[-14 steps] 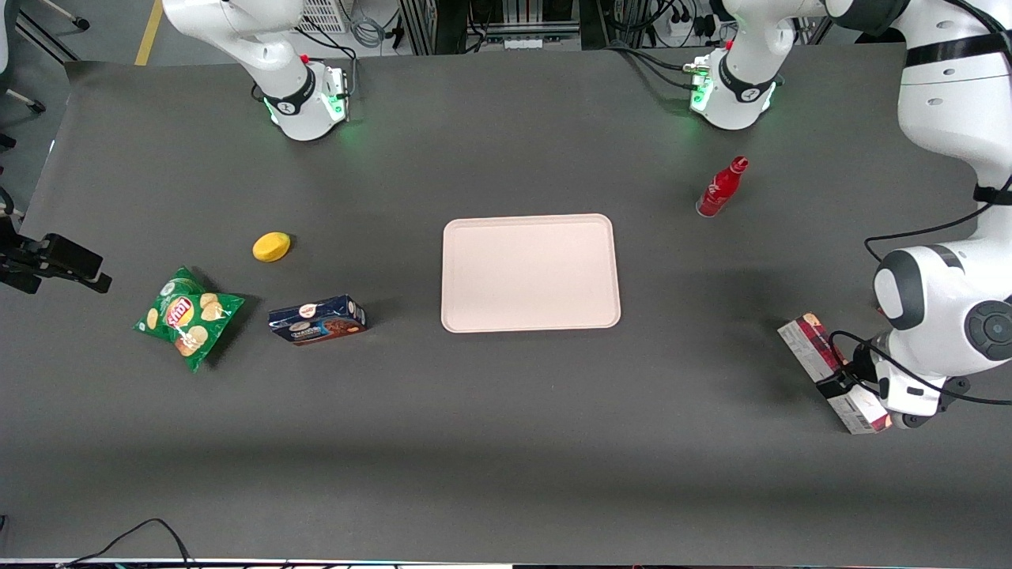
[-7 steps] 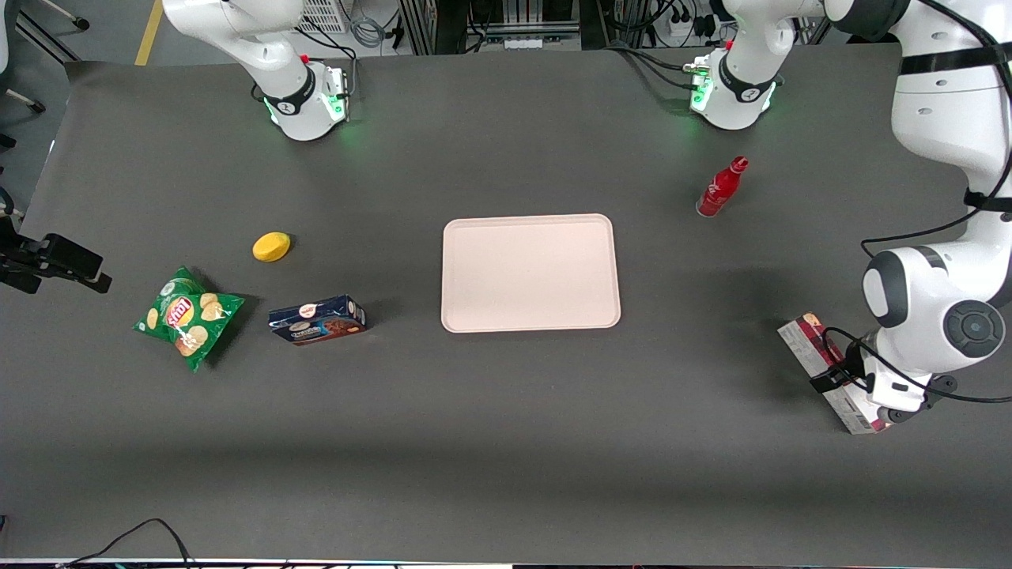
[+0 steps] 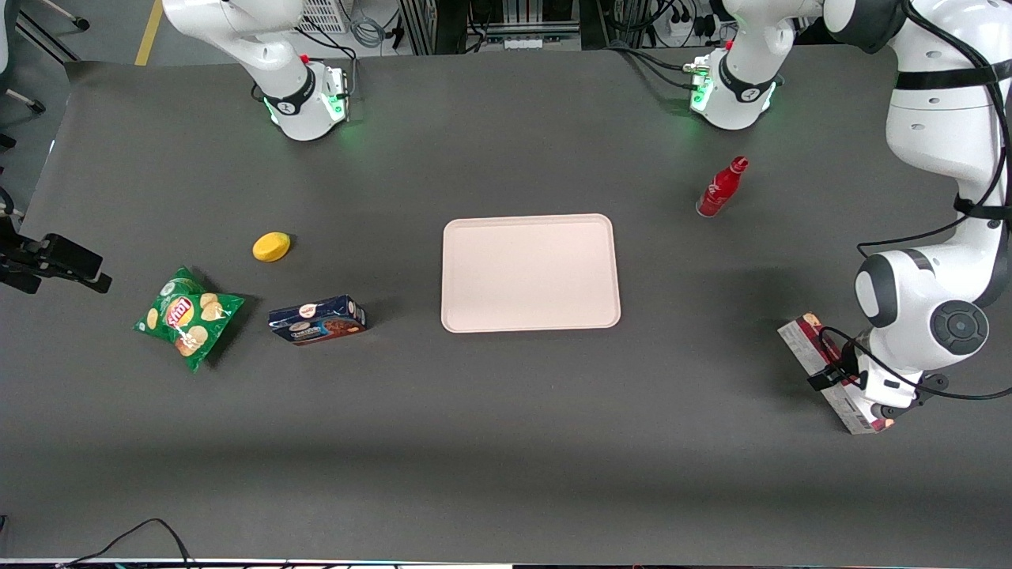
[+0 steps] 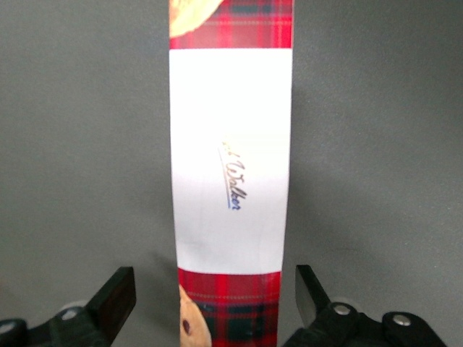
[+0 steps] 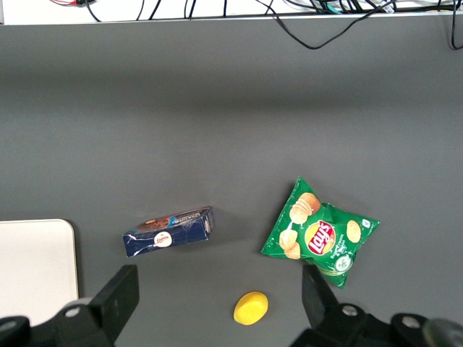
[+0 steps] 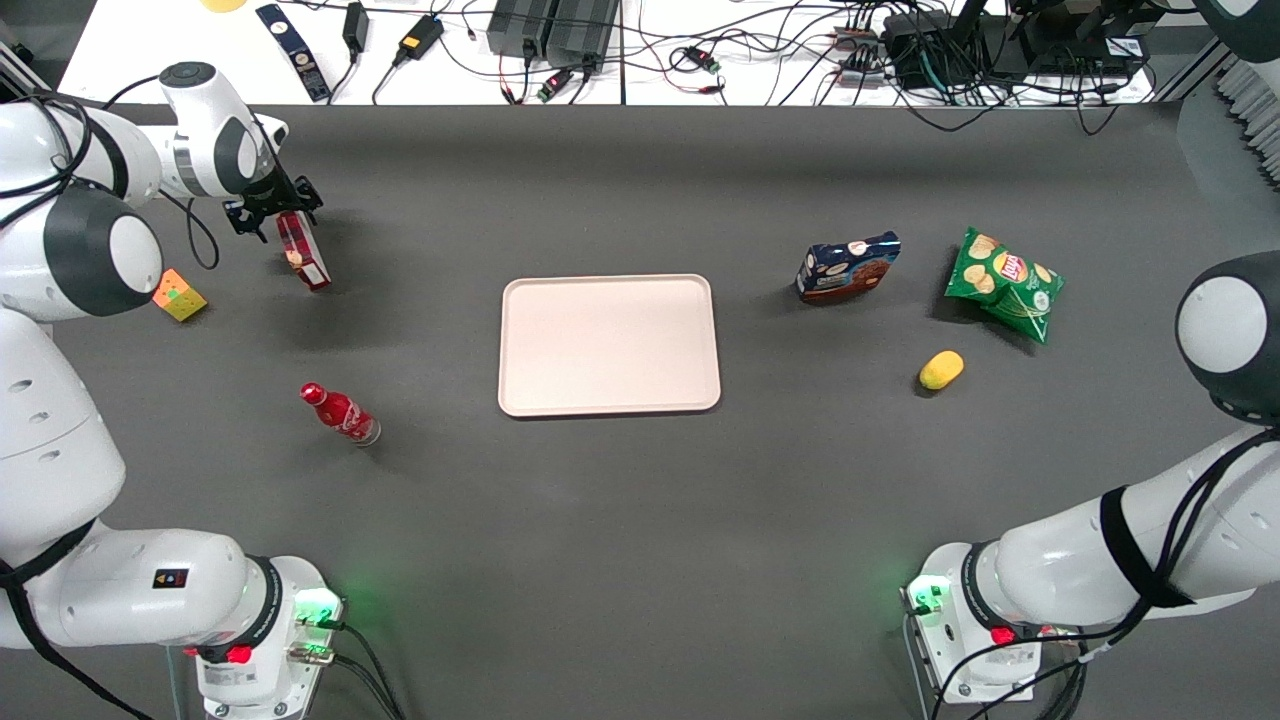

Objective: Place red cookie box on tray
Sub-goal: 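Lower the left gripper and close it around the cookie box's middle, then lift the cookie box and carry it over the pink tray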

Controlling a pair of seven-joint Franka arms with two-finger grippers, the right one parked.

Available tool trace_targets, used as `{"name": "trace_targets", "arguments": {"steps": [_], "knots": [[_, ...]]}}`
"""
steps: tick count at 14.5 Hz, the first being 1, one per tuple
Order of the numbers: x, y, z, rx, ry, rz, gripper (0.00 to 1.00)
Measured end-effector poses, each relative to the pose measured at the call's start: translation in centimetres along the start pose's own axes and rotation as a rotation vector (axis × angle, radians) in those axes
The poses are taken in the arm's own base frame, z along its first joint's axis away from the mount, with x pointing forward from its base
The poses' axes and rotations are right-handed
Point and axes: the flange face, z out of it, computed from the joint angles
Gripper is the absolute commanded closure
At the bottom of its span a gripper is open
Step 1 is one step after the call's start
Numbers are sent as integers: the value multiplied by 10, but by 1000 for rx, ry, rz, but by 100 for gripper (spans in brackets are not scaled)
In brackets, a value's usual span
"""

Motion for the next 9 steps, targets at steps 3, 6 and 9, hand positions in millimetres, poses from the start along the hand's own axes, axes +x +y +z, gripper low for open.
{"name": "trace_targets", "arguments": {"steps": [3, 6, 9], "knots": [[1, 1, -1, -8, 0, -8, 52], [0, 3, -2, -10, 1, -5, 81], [-2, 9, -4, -16, 2, 6, 86]]}}
